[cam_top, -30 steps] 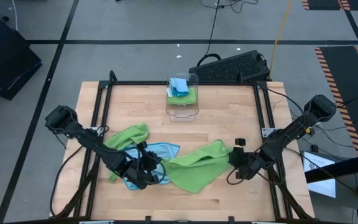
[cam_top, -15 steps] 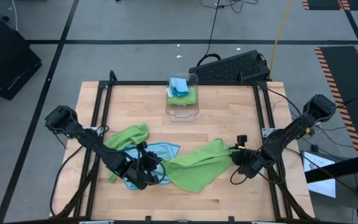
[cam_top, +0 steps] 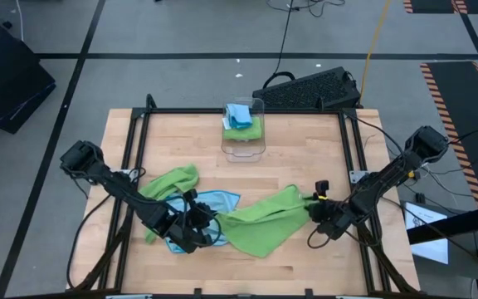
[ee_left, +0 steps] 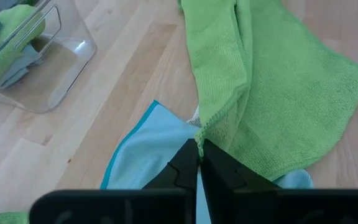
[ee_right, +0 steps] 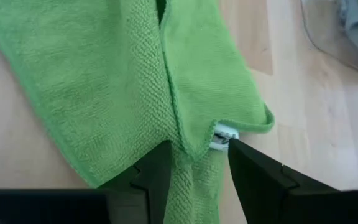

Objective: Fold microfiber towels
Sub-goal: Fold the right green towel

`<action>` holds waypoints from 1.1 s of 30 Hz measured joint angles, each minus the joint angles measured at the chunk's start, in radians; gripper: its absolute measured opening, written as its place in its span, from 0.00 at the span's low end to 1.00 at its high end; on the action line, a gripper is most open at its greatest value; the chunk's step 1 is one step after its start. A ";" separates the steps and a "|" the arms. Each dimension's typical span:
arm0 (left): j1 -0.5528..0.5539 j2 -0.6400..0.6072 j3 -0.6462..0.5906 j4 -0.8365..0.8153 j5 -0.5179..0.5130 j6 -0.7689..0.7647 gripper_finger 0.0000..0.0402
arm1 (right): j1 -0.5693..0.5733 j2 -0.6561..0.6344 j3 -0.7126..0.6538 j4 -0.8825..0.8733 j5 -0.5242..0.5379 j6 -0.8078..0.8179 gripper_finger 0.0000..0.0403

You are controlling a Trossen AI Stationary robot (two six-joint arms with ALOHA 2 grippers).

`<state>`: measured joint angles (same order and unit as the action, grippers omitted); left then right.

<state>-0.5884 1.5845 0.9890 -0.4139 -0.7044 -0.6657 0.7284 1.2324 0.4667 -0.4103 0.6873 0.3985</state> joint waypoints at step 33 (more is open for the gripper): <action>0.004 0.000 0.000 -0.004 -0.106 0.004 0.04 | 0.018 -0.001 0.001 0.505 -0.457 0.085 0.01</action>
<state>-0.5842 1.5845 0.9890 -0.4175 -0.8101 -0.6621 0.7460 1.2315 0.4673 0.0943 0.2303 0.4839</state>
